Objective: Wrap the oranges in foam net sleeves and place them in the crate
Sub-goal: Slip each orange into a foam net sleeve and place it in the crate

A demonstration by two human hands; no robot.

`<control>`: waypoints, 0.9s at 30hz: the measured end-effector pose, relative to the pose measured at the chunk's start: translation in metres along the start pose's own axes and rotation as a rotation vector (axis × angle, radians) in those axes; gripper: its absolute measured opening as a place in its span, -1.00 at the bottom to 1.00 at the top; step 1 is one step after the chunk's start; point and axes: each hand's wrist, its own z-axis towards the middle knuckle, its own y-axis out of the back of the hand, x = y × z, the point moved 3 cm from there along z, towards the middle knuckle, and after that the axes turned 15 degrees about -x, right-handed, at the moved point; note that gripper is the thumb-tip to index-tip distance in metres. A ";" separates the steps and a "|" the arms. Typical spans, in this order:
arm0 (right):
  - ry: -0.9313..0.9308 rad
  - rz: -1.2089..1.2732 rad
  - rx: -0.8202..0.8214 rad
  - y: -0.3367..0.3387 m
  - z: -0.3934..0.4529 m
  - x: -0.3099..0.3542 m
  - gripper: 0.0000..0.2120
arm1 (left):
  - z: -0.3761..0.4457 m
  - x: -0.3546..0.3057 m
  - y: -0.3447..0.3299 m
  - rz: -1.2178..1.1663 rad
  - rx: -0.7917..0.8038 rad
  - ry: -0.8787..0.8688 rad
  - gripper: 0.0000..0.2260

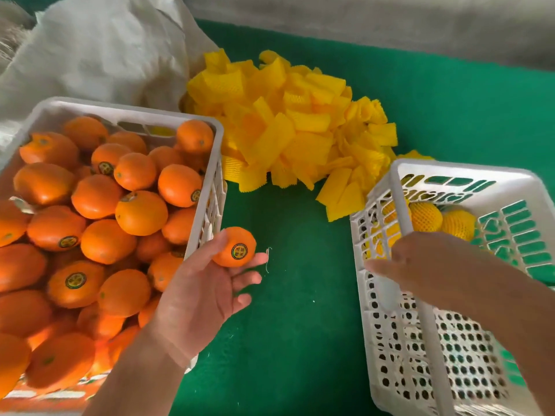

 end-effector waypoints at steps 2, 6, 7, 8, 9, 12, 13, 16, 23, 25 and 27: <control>0.048 0.058 -0.110 0.006 0.040 0.029 -0.43 | 0.001 0.000 0.000 -0.028 0.024 0.026 -0.27; 0.051 0.179 -0.090 -0.026 0.122 0.074 -0.61 | 0.003 -0.001 0.000 -0.077 0.067 0.059 -0.35; -0.005 0.182 -0.110 -0.039 0.138 0.077 -0.56 | 0.003 -0.001 0.000 -0.079 0.072 0.064 -0.36; -0.071 0.190 -0.141 -0.049 0.152 0.077 -0.49 | 0.003 -0.002 0.000 -0.079 0.071 0.067 -0.34; -0.143 0.208 -0.171 -0.058 0.162 0.074 -0.45 | 0.004 -0.002 0.000 -0.077 0.066 0.067 -0.30; -0.302 0.260 -0.175 -0.081 0.183 0.063 -0.44 | 0.006 -0.001 0.000 -0.076 0.049 0.056 -0.18; -0.329 0.278 -0.178 -0.088 0.188 0.059 -0.47 | 0.007 -0.001 0.001 -0.078 0.049 0.053 -0.16; -0.357 0.412 -0.317 -0.098 0.191 0.052 -0.64 | 0.008 -0.001 0.002 -0.081 0.065 0.053 -0.16; -0.456 0.784 -0.571 -0.098 0.160 0.050 -0.68 | 0.010 0.000 0.003 -0.077 0.095 0.059 -0.20; -0.471 0.886 -0.568 -0.094 0.147 0.053 -0.64 | 0.008 -0.001 0.001 -0.067 0.090 0.047 -0.22; -0.427 0.933 -0.517 -0.090 0.129 0.058 -0.64 | 0.005 -0.003 -0.002 -0.062 0.073 0.026 -0.24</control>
